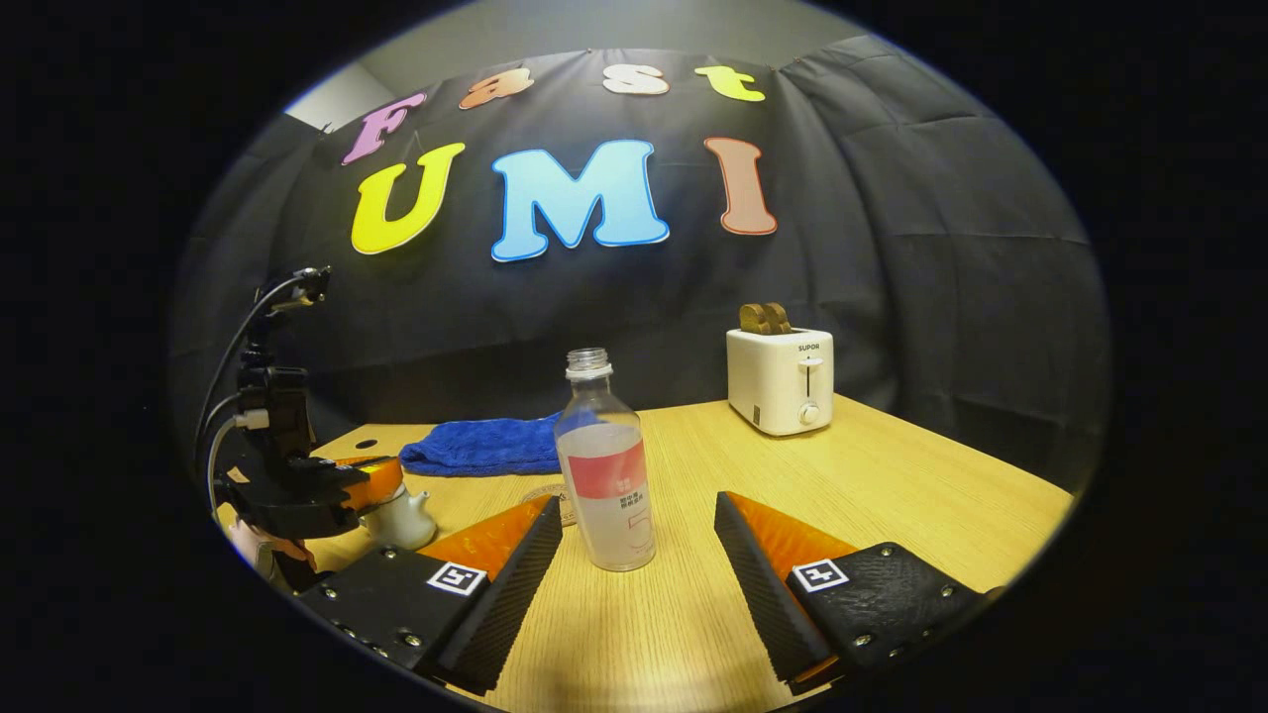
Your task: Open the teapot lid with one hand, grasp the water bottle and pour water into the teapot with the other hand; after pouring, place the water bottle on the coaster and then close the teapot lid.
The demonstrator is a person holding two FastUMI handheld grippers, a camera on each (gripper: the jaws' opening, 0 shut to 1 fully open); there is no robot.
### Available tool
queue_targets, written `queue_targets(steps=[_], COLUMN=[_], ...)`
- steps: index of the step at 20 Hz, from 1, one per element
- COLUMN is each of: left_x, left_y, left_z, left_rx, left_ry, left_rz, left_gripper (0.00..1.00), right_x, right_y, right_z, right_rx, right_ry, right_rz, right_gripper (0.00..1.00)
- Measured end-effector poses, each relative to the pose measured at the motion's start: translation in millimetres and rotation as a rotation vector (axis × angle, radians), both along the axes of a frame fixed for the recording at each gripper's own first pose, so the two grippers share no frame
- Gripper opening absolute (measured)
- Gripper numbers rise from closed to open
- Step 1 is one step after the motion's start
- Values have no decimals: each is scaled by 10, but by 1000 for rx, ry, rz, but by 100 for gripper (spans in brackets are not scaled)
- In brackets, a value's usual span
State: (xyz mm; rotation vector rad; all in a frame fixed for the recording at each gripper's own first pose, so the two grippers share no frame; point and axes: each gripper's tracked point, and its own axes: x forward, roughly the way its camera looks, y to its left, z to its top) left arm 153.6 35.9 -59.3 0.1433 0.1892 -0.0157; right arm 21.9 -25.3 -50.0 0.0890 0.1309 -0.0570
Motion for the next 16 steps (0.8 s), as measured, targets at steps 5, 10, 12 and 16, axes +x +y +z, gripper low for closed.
queue_targets(steps=[5,10,12,16], left_x=[6,-53,-70,-142], left_y=[18,56,76,150], left_z=[41,177,259,393], left_rx=[-50,-108,-111,-136], left_ry=[13,-3,-16,-36], left_rz=[-14,-30,-35,-37], left_gripper=[5,5,7,6], right_x=[94,246,301,399], right_y=[16,39,45,99], right_z=[16,-45,-100,-189], right_rx=[-26,-47,-45,-52], right_ry=[6,32,52,101], right_rz=[24,62,72,107], right_gripper=[96,95,95,95])
